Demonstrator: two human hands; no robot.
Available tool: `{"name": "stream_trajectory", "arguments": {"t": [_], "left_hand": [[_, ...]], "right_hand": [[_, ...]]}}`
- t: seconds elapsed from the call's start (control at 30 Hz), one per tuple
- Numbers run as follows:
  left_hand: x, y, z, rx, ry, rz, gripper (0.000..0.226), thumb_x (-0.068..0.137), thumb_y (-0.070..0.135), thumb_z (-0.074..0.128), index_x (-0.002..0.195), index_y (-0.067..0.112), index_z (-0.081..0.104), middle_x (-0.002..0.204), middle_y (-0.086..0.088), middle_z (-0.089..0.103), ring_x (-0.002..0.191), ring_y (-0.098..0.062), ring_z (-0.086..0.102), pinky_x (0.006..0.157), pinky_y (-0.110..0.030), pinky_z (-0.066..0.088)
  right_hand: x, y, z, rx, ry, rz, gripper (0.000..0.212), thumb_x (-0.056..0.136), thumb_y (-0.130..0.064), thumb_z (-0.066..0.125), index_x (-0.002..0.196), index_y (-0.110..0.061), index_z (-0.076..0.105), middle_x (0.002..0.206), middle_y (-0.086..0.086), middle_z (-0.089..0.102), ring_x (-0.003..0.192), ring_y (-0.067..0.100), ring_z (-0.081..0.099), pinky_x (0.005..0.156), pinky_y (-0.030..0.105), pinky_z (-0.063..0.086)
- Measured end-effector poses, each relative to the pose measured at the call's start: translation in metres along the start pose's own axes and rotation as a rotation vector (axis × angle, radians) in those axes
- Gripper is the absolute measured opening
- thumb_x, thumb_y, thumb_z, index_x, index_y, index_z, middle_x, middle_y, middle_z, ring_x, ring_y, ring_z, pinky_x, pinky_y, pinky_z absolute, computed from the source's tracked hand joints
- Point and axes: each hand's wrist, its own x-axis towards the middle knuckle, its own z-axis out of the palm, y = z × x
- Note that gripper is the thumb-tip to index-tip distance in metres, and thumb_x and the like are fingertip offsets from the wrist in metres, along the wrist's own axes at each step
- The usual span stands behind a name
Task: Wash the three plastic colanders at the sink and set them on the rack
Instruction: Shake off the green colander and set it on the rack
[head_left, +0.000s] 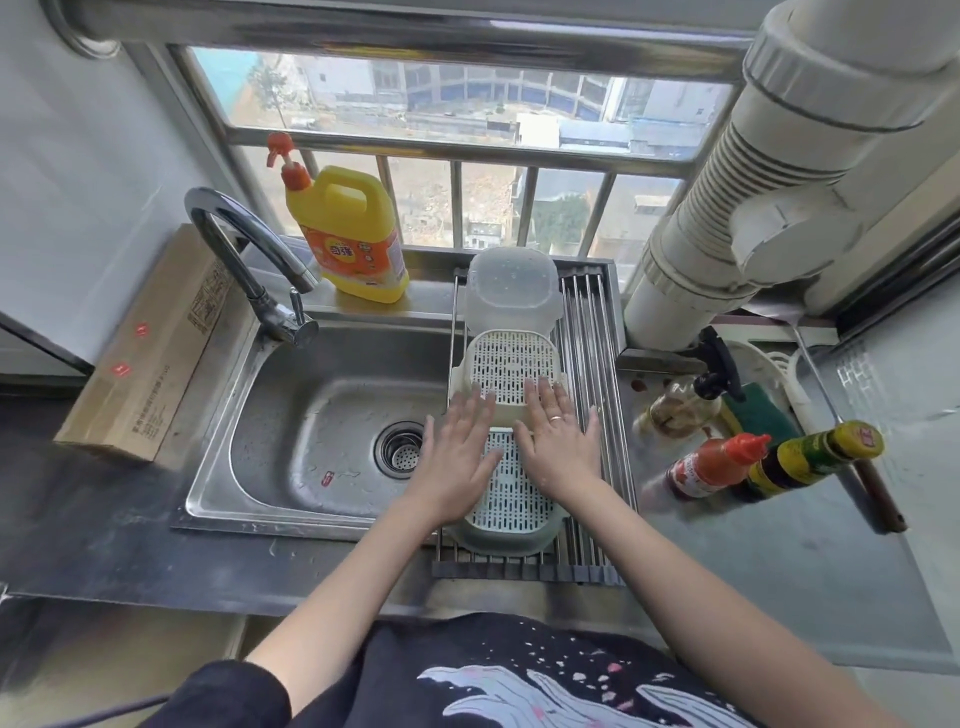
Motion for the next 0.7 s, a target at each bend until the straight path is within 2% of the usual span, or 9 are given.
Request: {"name": "stream_trajectory", "arguments": {"t": [0.1,0.2,0.33,0.43,0.57,0.7], "left_hand": [[0.024,0.004,-0.001,0.146,-0.021,0.018,0.064,0.1,0.043,0.019,0.142,0.024,-0.027,0.151,0.007,-0.032,0.14,-0.012,-0.029,0.116,-0.05,-0.011],[0.035,0.004,0.004,0.22,-0.082,0.057,0.061,0.101,0.043,0.013,0.146,0.021,-0.021,0.154,0.006,-0.027,0.14,-0.011,-0.027,0.117,-0.049,-0.008],[0.035,0.004,0.012,0.208,-0.05,0.061,0.058,0.101,0.041,0.012,0.149,0.02,-0.013,0.154,0.007,-0.023,0.141,-0.009,-0.025,0.118,-0.047,-0.006],[0.035,0.004,0.014,0.193,-0.031,0.061,0.057,0.102,0.04,0.013,0.15,0.019,-0.009,0.151,0.01,-0.024,0.143,-0.009,-0.021,0.118,-0.047,-0.004],[0.037,0.003,0.016,0.208,-0.026,0.048,0.057,0.101,0.04,0.013,0.15,0.019,-0.008,0.157,0.006,-0.017,0.143,-0.01,-0.02,0.119,-0.047,-0.002],[0.037,0.003,0.017,0.194,-0.021,0.046,0.057,0.101,0.041,0.013,0.15,0.02,-0.006,0.158,0.006,-0.015,0.143,-0.009,-0.019,0.119,-0.046,-0.001]], "right_hand": [[0.0,0.002,0.003,0.001,-0.037,-0.001,0.058,0.1,-0.049,0.008,0.146,-0.03,-0.021,0.154,-0.009,-0.025,0.144,0.01,-0.019,0.116,0.053,-0.005],[0.002,0.004,0.003,0.0,-0.04,-0.014,0.058,0.1,-0.048,0.008,0.147,-0.03,-0.02,0.155,-0.01,-0.024,0.144,0.009,-0.019,0.116,0.053,-0.003],[0.003,0.006,0.007,0.036,-0.006,-0.022,0.057,0.1,-0.048,0.01,0.149,-0.031,-0.015,0.156,-0.011,-0.02,0.144,0.009,-0.017,0.117,0.052,0.0],[0.003,0.006,0.011,0.097,0.051,-0.026,0.057,0.1,-0.049,0.012,0.151,-0.031,-0.008,0.158,-0.011,-0.014,0.145,0.008,-0.014,0.118,0.045,0.009],[0.004,0.005,0.014,0.062,0.09,-0.032,0.07,0.087,-0.057,-0.008,0.151,-0.029,-0.006,0.159,-0.008,-0.01,0.145,0.008,-0.011,0.115,0.039,0.018],[0.004,0.006,0.015,0.111,0.095,-0.028,0.057,0.1,-0.048,0.014,0.151,-0.03,-0.003,0.159,-0.009,-0.009,0.145,0.007,-0.011,0.114,0.037,0.015]]}}
